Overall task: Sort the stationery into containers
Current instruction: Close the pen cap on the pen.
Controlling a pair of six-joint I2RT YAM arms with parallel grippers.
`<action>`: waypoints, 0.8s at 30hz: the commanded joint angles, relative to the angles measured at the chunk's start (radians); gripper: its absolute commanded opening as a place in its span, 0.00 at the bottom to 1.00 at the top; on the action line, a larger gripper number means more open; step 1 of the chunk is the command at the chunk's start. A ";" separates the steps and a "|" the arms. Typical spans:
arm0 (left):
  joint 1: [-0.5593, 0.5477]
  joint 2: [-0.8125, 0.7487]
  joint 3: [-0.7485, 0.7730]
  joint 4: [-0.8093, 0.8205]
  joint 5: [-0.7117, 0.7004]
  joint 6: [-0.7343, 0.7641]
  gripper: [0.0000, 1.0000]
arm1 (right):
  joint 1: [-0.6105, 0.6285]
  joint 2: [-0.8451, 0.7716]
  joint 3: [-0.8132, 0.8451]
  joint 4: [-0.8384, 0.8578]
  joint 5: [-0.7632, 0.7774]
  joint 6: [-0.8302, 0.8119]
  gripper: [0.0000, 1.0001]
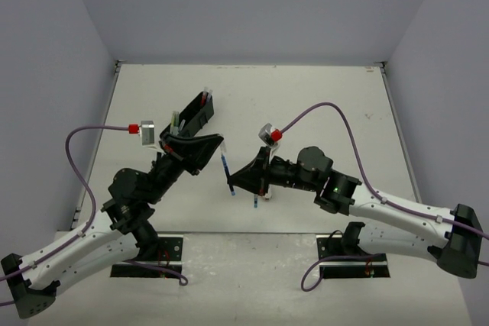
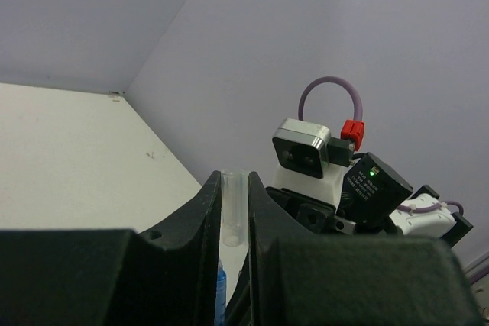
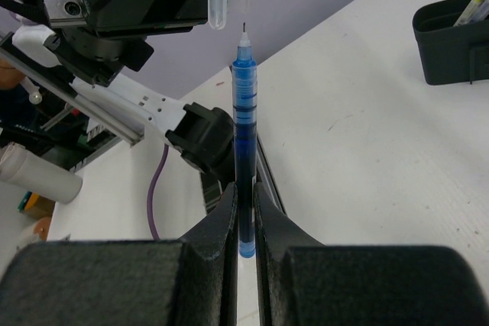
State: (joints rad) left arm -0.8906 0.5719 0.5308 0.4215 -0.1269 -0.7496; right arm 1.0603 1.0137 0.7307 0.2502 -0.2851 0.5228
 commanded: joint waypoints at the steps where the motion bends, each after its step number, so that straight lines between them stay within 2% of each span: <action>1: 0.001 -0.010 -0.016 0.071 -0.013 -0.019 0.00 | 0.007 -0.029 0.009 0.046 0.043 -0.017 0.00; 24: 0.001 0.011 -0.047 0.092 0.006 -0.025 0.00 | 0.007 -0.038 0.065 -0.003 0.074 -0.019 0.00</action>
State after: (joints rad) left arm -0.8906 0.5804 0.5064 0.4588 -0.1260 -0.7673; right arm 1.0603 0.9825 0.7317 0.2444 -0.2388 0.5190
